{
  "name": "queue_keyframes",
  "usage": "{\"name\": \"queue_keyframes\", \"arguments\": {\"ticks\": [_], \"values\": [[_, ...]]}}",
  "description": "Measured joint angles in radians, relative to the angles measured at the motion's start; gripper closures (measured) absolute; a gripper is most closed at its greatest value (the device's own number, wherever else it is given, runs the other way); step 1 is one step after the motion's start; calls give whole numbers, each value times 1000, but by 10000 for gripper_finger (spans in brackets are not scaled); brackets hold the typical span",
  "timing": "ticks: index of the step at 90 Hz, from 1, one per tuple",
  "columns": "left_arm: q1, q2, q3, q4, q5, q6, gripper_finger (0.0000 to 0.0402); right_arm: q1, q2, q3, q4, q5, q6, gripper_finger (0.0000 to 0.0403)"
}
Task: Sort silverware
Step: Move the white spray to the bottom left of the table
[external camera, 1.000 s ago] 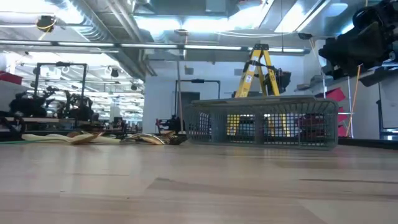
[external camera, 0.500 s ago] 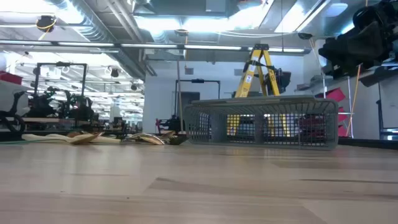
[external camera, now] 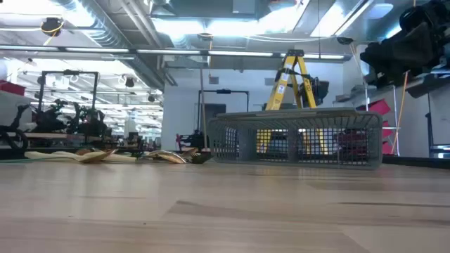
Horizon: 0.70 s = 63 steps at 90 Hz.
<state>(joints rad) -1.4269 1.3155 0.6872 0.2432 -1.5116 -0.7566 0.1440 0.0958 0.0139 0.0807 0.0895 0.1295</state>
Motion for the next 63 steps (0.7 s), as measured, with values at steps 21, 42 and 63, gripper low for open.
{"name": "queue_keyframes", "arguments": {"ticks": [21,42,63], "values": [[6,0,-29,-22,13,-118,116,0,0,0,0,-1,0,350],[49,0,-35,-161,106,-291,116,0,0,0,-1,-1,-3,350],[61,0,-35,-267,231,-482,116,0,0,0,-1,-2,-4,350]]}}
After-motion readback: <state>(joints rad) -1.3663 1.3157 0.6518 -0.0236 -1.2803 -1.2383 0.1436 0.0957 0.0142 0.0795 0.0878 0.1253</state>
